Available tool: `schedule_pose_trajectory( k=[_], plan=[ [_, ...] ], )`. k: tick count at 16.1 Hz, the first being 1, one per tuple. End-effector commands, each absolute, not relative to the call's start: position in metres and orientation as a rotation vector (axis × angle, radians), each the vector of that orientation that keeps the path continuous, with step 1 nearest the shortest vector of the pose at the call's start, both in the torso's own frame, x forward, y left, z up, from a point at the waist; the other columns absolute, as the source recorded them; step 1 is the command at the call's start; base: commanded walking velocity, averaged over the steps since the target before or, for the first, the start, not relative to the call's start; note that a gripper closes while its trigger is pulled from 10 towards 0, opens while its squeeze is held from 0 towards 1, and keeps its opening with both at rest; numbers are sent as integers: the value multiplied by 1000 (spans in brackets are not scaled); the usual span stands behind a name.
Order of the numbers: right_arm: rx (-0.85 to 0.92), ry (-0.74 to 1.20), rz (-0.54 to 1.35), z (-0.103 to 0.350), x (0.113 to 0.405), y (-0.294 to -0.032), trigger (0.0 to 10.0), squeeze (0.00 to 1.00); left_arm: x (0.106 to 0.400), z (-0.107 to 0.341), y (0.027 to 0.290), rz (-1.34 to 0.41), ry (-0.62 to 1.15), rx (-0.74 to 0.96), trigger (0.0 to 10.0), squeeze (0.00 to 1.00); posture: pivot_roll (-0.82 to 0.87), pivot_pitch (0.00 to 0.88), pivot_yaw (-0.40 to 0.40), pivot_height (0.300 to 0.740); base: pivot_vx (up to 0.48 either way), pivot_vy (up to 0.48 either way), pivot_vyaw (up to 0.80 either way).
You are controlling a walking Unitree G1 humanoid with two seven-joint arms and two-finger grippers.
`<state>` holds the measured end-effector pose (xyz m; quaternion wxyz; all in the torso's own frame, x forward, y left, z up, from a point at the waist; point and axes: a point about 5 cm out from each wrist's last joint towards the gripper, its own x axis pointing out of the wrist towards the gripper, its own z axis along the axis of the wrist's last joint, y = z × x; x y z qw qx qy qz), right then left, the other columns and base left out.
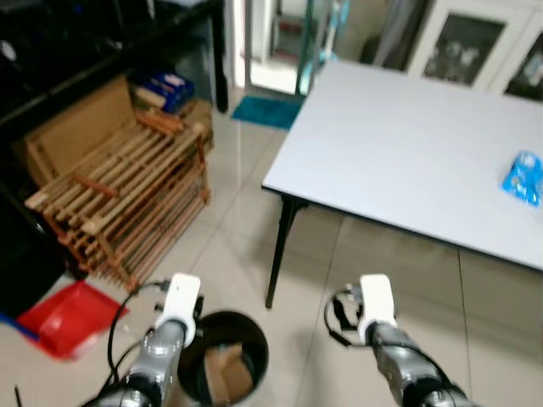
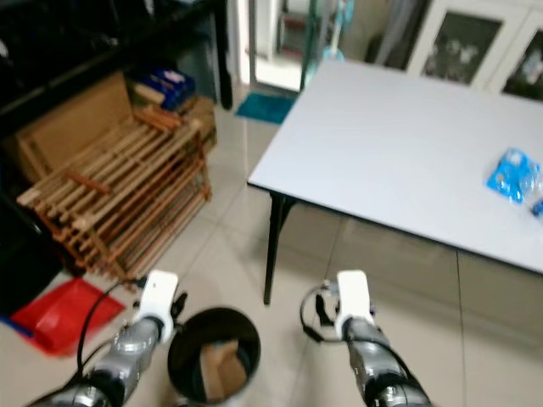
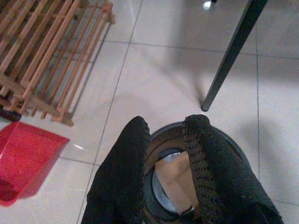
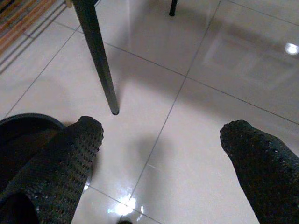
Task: Picking trash to rubbish bin
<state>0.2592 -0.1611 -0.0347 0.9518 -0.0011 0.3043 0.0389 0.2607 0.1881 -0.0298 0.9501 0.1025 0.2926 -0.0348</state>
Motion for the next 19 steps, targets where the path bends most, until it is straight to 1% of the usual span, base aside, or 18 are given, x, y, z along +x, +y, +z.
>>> schedule_pose_trajectory(
  k=[1, 13, 19],
  plan=[
    [10, 620, 79, -36, 258, -159, 10000, 0, 259, -31, 191, -69, 601, 223, 10000, 0, 17, 3, -47, 740, 0, -480, 0],
    [31, 613, 73, -34, 260, -161, 10000, 0, 260, -31, 189, -66, 610, 221, 10000, 0, 14, 35, -50, 740, 0, -480, 0],
    [44, 614, 86, -34, 261, -158, 10000, 0, 260, -31, 190, -63, 610, 218, 10000, 0, 15, 41, -52, 740, 0, -480, -771]
  ],
)
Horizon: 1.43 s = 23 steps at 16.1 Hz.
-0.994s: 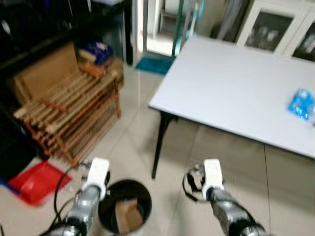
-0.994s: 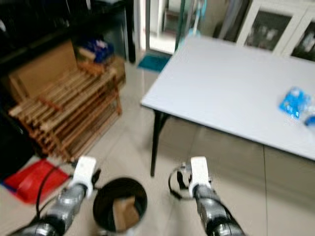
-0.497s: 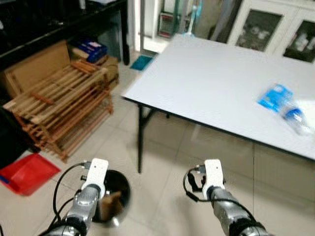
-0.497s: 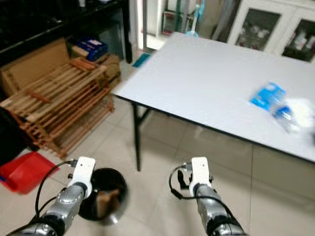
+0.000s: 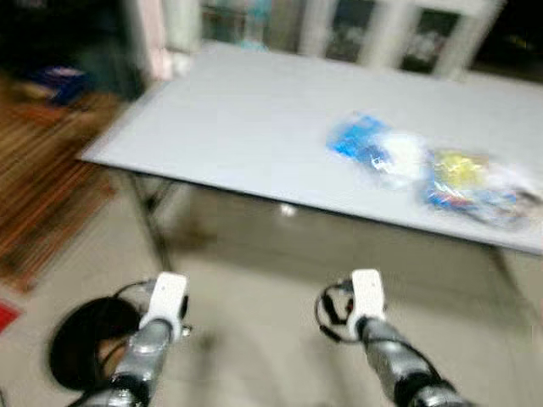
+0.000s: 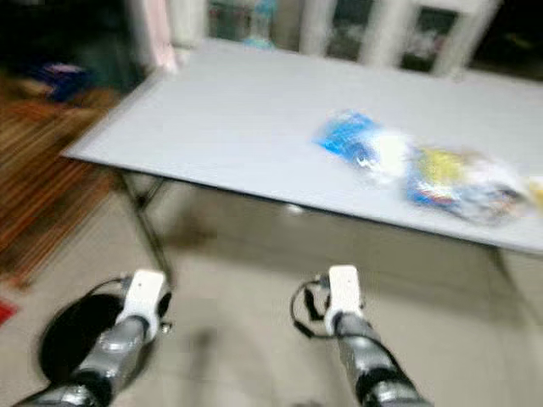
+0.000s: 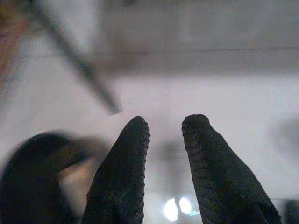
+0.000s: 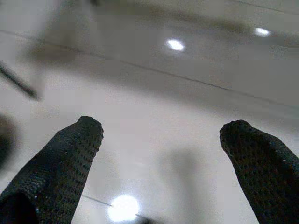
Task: Picking trash to rubbish bin
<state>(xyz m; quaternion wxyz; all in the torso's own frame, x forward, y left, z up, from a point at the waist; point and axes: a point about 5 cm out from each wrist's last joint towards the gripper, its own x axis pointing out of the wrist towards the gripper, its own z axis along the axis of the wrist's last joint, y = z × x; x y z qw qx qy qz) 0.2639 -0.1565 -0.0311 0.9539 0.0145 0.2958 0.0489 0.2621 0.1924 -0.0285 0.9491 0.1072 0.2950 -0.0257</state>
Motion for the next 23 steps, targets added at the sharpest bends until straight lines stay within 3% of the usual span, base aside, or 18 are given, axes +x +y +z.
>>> schedule_pose_trajectory(
  k=[1, 8, 13, 19, 23],
  plan=[
    [43, 611, 85, -34, 261, -158, 10000, 0, 260, -31, 190, -62, 610, 217, 10000, 0, 16, 42, -53, 740, 0, -480, 0],
    [44, 610, 91, -34, 261, -157, 10000, 0, 261, -30, 189, -59, 607, 223, 10000, 0, 17, 43, -53, 740, 0, -455, 0],
    [47, 608, 99, -33, 262, -155, 10000, 0, 269, -23, 188, -50, 571, 219, 10000, 0, 19, 44, -53, 740, 0, 0, 0],
    [22, 506, 104, -15, 279, -156, 10000, 0, 296, 6, 174, -110, 394, 264, 10000, 0, 18, 44, -51, 740, 0, 0, 0],
    [41, 275, 83, 27, 313, -157, 10000, 0, 321, 46, 170, -125, 175, 305, 10000, 0, 17, 47, -51, 740, 0, 0, 0]
  ],
)
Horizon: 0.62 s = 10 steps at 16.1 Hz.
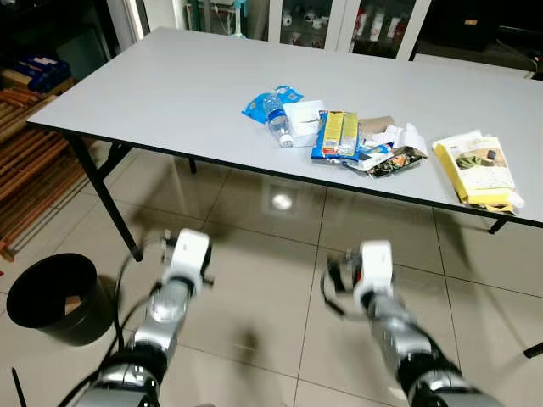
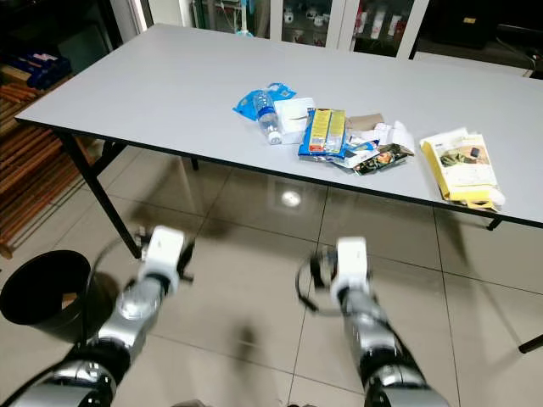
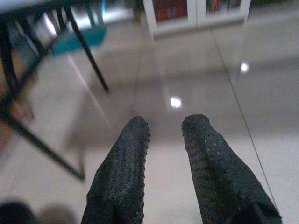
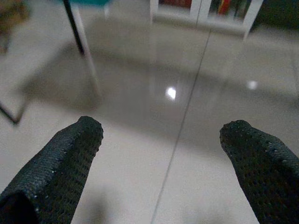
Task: Picking trash to rubbish bin
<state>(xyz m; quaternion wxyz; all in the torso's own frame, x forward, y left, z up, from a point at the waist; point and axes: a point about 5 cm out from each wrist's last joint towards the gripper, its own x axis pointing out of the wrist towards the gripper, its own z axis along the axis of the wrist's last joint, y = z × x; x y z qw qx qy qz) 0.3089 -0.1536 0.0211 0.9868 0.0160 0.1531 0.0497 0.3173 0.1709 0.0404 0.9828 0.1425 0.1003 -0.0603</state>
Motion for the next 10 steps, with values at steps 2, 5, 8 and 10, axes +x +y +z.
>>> schedule_pose_trajectory(
  k=[2, 5, 8, 10],
  plan=[
    [32, 105, 82, 63, 333, -155, 10000, 0, 337, 82, 167, -115, 1, 328, 10000, 0, 17, 48, -52, 740, 0, 0, 0],
    [29, -117, 71, 117, 351, -152, 10000, 0, 352, 129, 160, -97, -190, 323, 10000, 0, 13, 43, -52, 740, 0, 0, 0],
    [50, -247, 42, 150, 355, -151, 10000, 0, 357, 140, 152, -117, -204, 364, 10000, 1000, 9, 43, -52, 740, 0, 0, 0],
    [31, -278, 49, 157, 354, -146, 10000, 898, 357, 149, 144, -131, -224, 350, 10000, 1000, 9, 42, -52, 740, 0, 0, 0]
  ],
)
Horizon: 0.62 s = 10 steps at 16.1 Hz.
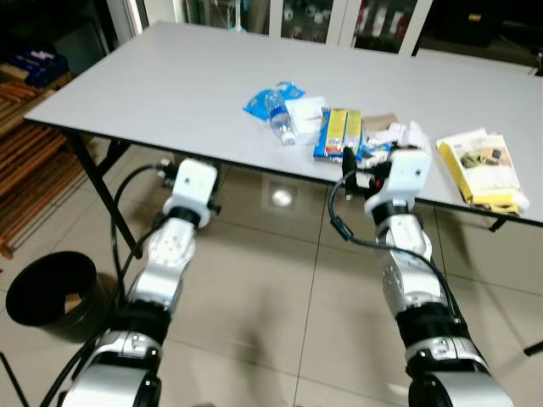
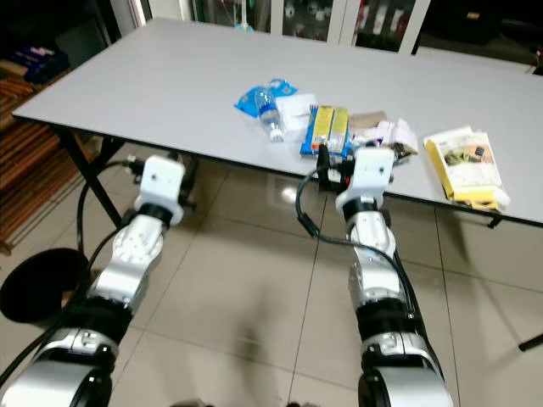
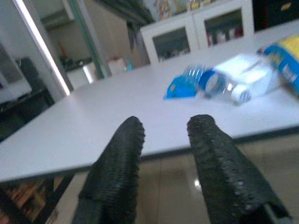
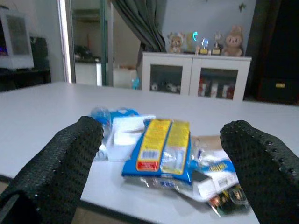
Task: Picking trash to rubbish bin
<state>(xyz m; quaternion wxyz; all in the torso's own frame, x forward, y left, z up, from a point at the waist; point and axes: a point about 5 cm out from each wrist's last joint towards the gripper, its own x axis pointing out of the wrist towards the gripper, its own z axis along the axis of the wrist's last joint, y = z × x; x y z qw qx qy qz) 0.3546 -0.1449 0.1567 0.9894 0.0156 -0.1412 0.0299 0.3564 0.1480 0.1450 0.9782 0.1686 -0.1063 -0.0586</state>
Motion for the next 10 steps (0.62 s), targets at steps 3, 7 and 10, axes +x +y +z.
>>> schedule_pose_trajectory(
  k=[3, 7, 10],
  plan=[
    [39, -259, 50, 156, 354, -141, 10000, 1000, 356, 155, 134, -137, -259, 277, 10000, 1000, 13, 39, -55, 740, 0, 0, 0],
    [50, -258, 67, 156, 350, -133, 10000, 1000, 349, 155, 123, -184, -272, 282, 10000, 1000, 11, 38, -53, 740, 0, 0, 0],
    [54, -253, 70, 155, 351, -131, 10000, 1000, 346, 153, 112, -237, -270, 313, 10000, 1000, 13, 37, -53, 740, 0, 0, 0]
  ],
)
